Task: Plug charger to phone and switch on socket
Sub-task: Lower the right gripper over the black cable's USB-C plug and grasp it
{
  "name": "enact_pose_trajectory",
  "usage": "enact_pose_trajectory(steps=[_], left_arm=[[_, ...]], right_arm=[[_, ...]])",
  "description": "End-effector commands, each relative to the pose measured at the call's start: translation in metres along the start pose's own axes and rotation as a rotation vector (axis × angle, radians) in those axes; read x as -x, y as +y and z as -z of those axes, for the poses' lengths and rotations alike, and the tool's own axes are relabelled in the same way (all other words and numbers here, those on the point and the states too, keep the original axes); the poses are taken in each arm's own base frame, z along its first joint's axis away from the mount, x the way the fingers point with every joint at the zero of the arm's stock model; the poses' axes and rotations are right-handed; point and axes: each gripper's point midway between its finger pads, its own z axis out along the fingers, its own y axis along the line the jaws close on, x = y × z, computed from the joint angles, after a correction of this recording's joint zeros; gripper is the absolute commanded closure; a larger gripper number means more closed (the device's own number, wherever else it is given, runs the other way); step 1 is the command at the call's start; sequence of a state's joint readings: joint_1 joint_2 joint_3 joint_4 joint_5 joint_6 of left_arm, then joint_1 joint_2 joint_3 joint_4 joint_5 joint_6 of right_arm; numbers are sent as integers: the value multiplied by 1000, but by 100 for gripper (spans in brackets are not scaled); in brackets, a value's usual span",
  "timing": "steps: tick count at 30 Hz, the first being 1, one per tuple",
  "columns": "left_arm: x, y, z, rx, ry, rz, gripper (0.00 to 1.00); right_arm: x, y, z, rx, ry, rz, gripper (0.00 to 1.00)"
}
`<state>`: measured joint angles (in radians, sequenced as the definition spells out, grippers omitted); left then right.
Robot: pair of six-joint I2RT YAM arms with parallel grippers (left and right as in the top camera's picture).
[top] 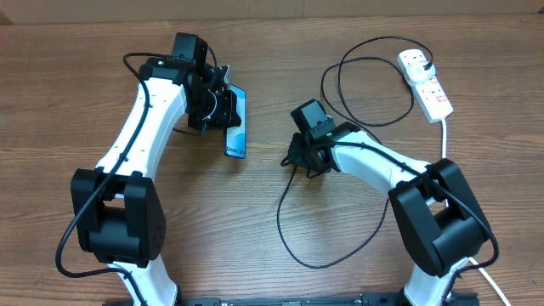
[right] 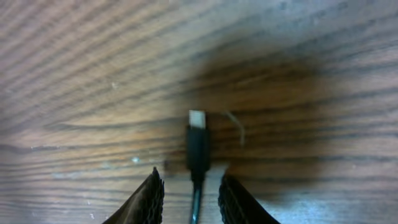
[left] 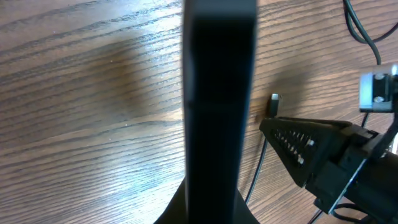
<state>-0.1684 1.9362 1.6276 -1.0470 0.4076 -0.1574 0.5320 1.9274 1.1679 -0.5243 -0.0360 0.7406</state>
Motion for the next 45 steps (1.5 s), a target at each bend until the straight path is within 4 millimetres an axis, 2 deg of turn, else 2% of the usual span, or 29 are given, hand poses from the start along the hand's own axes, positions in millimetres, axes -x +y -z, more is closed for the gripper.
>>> enact_pose_trajectory(steps=[1,4,10,15,20,26,45], left_arm=[[3,0,0,-8,-7,8,96],[4,0,0,-8,-7,8,96],[4,0,0,-9,-10,6,96],[4,0,0,-9,-10,6,96],[4,0,0,-9,-9,7,96],[4,0,0,-9,-9,7,96],[5,0,0,-9,-11,6,96]], right_arm=[[0,-11,-7,-51,-12,-11,71],[2,-12,-7,-59,-23,-10,72],[6,-14,-8,-70,-44,-9,79],[4,-16,-13,-78,-34,-9,79],[-7,-10,-21,-49,14,19,80],[-8,-11,-22,-52,18,15,85],[-18,-12,-22,-48,66,9,85]])
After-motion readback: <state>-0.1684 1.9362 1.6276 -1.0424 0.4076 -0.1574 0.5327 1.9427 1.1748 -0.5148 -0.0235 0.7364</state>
